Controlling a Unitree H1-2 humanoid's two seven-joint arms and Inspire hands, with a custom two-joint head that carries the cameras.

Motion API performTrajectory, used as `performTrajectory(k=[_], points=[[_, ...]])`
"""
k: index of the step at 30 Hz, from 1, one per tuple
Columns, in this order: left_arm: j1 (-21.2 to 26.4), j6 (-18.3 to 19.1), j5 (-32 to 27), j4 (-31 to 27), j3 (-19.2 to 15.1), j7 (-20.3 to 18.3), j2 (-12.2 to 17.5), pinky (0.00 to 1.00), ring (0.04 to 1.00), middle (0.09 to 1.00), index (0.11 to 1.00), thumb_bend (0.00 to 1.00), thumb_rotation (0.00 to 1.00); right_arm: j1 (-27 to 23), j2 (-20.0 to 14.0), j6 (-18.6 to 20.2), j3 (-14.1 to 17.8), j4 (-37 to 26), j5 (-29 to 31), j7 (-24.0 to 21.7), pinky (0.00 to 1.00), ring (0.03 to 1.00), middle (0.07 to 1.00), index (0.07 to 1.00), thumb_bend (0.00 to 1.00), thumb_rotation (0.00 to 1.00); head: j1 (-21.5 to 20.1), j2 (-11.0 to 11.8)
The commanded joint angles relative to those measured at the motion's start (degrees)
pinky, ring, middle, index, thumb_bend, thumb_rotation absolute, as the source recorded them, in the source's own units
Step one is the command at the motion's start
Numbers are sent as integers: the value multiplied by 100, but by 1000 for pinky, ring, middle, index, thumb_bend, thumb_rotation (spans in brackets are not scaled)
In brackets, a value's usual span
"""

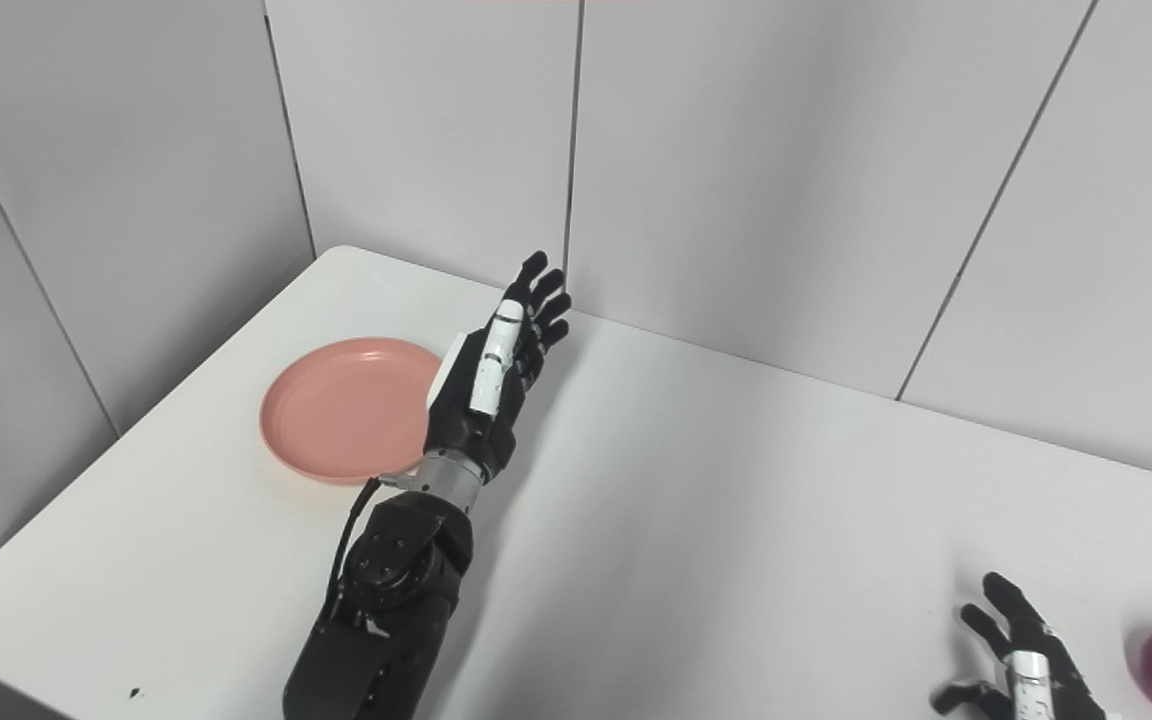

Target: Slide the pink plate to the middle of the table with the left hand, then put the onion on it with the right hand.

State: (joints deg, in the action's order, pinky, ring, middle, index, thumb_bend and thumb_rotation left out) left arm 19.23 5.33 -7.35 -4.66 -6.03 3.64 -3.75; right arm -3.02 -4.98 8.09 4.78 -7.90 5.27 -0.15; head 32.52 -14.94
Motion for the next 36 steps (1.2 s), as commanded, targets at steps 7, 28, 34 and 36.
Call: performTrajectory(k=[7,28,34,36], points=[[316,-193,-63,-255,-234,105,135,956,965,970,945,456,1000,-105,-9,-82,-28,35,57,-93,0,831,880,807,899,845,39,11],[428,-357,-45,-352,-844,544,424,955,956,970,955,435,1000,-135,-104,-104,-18,101,64,-129,0,838,879,803,944,844,139,-6],[399,-386,-8,-355,-941,602,569,969,969,983,968,445,1000,-143,-118,-160,6,143,81,-152,0,813,858,782,965,839,164,-15],[383,-387,7,-363,-964,628,610,965,967,982,966,451,1000,-155,-117,-75,16,128,50,-120,0,810,855,776,983,841,175,-14]])
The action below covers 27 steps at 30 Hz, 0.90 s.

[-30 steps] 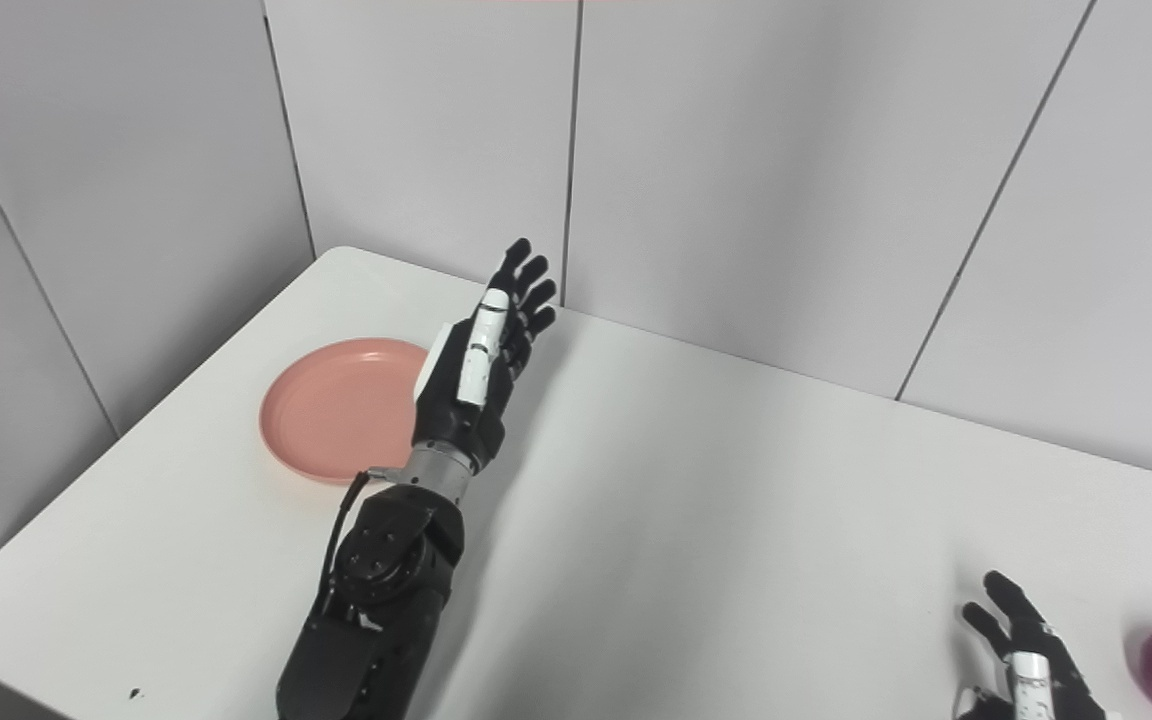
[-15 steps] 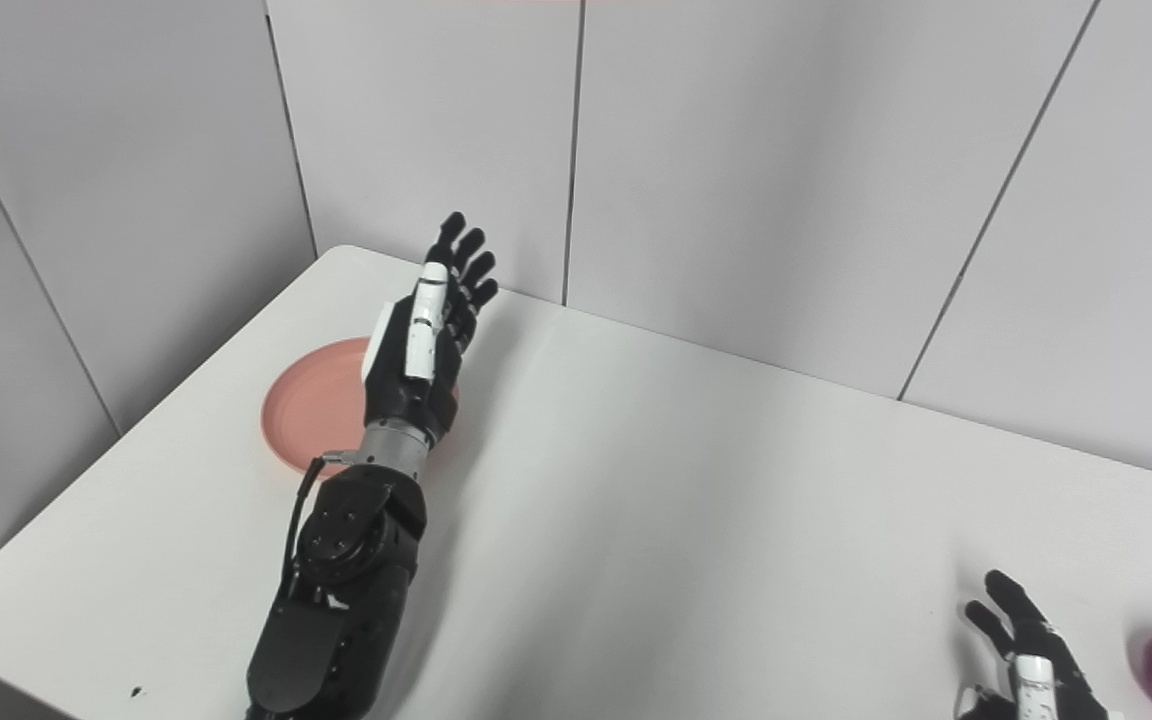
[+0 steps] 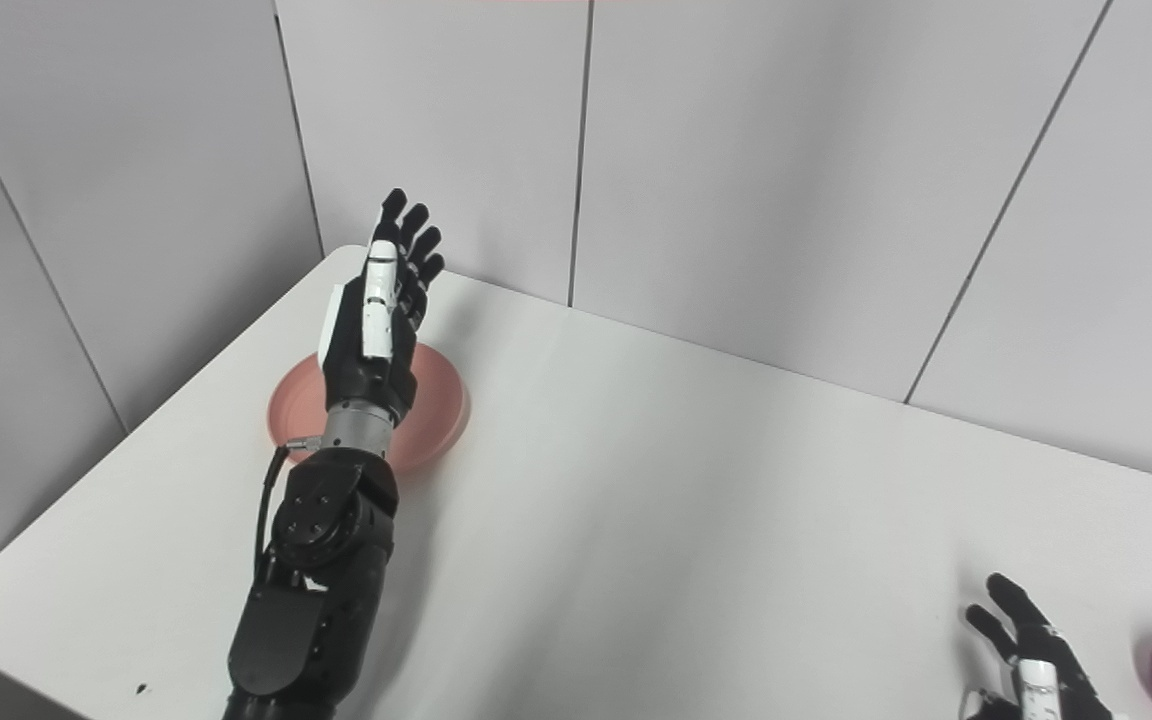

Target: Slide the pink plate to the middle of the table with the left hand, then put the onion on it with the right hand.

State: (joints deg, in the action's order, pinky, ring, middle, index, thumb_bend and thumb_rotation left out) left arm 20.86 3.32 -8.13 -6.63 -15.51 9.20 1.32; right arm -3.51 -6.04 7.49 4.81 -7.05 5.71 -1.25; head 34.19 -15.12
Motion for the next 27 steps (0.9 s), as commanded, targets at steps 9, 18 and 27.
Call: performTrajectory(k=[9,18,27], points=[[176,-156,17,-222,-207,165,182,960,964,976,961,442,1000,-136,-67,-124,28,101,-24,-42,0,805,848,766,972,859,52,19],[198,-209,-127,-210,-441,223,284,956,964,969,942,396,1000,-195,-54,-127,70,139,16,-24,264,748,807,721,933,826,84,19],[232,-368,-189,21,-558,313,358,945,951,962,943,407,1000,-285,-116,-212,111,287,45,-68,218,730,795,710,916,828,134,54]])
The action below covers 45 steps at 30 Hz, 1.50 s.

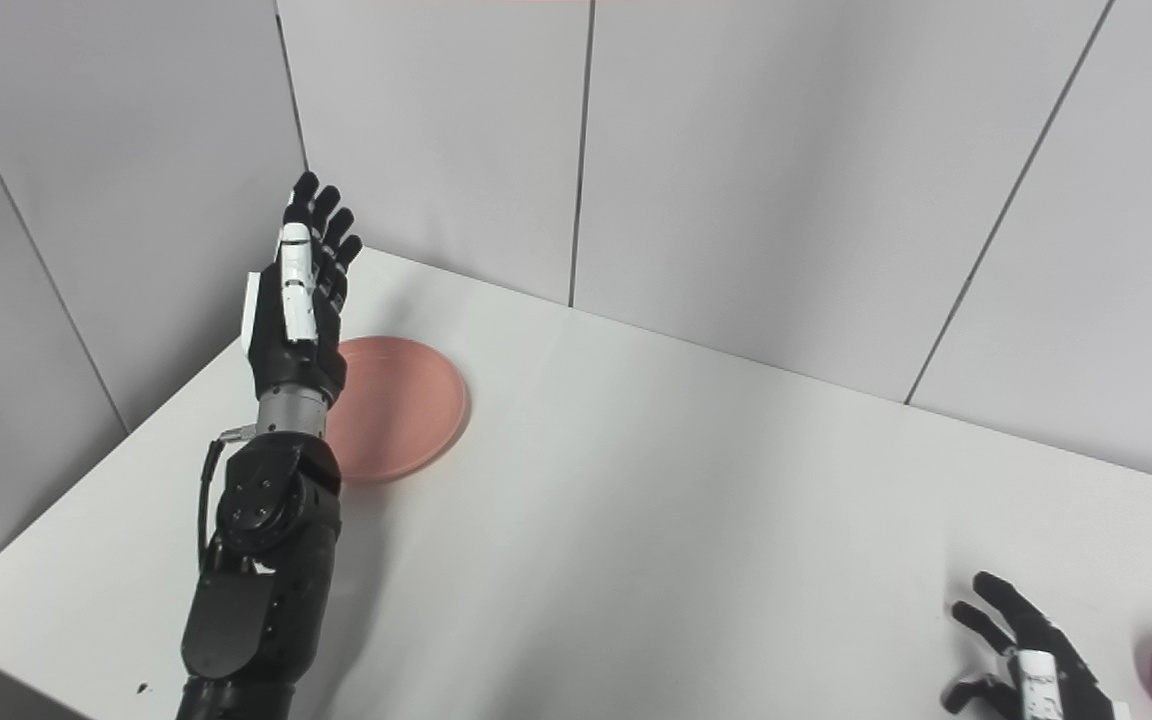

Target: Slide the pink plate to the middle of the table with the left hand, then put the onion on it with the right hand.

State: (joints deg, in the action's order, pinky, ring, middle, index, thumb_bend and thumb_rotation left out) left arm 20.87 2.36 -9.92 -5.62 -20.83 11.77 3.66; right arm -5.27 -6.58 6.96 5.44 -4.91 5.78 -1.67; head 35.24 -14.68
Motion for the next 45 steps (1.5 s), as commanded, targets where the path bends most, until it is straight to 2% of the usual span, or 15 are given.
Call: performTrajectory(k=[1,6,12,21,32,36,45], points=[[227,-297,-12,-62,-33,55,126,948,952,964,945,411,1000,-117,-65,-178,60,91,45,-29,229,725,791,708,918,828,55,12],[163,-401,9,-20,-93,129,148,936,951,961,946,411,1000,-136,-60,-186,108,117,87,-41,259,707,775,690,924,818,87,4],[41,-419,6,-45,-209,151,204,922,940,950,934,416,1000,-126,-37,15,107,-28,27,22,302,685,749,671,907,822,86,-10],[-28,-203,102,-170,-297,348,301,931,947,956,941,424,1000,-131,-40,-65,128,-8,76,-20,272,663,730,652,884,812,118,-26],[39,-318,115,-54,-423,720,263,947,960,966,942,410,1000,-99,-53,-20,123,-68,5,5,287,638,710,635,856,834,164,-40],[22,-433,-3,-43,-457,729,274,971,967,973,946,401,1000,-101,-61,-4,140,-74,35,-13,290,631,707,631,871,823,168,-59],[-1,-371,1,-2,-549,712,380,965,972,976,955,412,1000,-93,-57,-50,138,-61,13,-11,266,614,691,613,884,823,178,-84]])
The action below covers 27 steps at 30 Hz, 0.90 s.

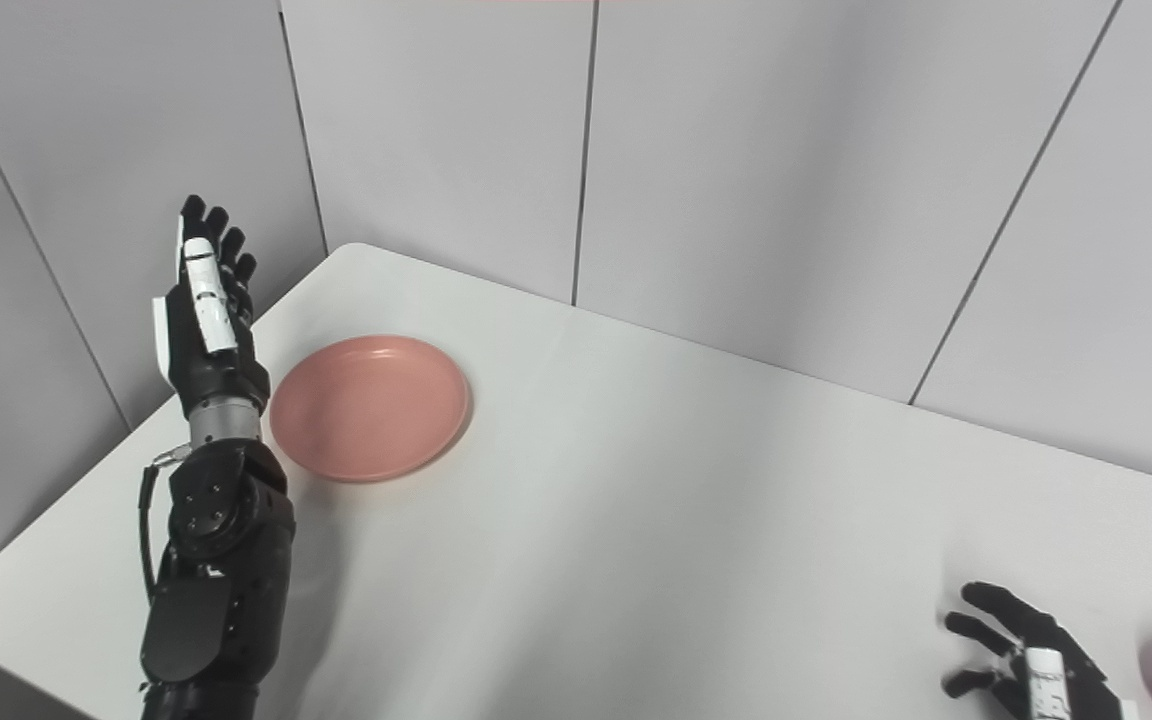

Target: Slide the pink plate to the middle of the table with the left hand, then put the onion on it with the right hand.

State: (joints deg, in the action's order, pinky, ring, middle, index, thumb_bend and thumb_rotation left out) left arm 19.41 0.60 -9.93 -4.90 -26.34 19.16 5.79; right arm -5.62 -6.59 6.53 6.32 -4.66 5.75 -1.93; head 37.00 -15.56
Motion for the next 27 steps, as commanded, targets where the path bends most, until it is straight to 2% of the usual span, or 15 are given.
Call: performTrajectory(k=[1,13,19,27], points=[[140,-195,12,-66,-7,-26,182,965,973,977,955,412,1000,-56,-56,16,50,-96,14,18,266,614,691,613,883,823,3,4],[48,-177,-99,40,-60,-107,359,941,943,944,916,434,1000,-40,-78,45,73,-114,61,7,254,594,675,599,901,806,80,-47],[44,-170,-129,170,-100,-49,333,953,954,957,932,415,1000,-38,-97,11,79,-110,74,-13,275,579,661,589,882,807,80,-67],[48,-177,-88,331,-123,48,287,981,970,970,947,416,1000,-50,-101,-81,98,-40,78,-8,285,570,652,582,904,798,89,-90]])
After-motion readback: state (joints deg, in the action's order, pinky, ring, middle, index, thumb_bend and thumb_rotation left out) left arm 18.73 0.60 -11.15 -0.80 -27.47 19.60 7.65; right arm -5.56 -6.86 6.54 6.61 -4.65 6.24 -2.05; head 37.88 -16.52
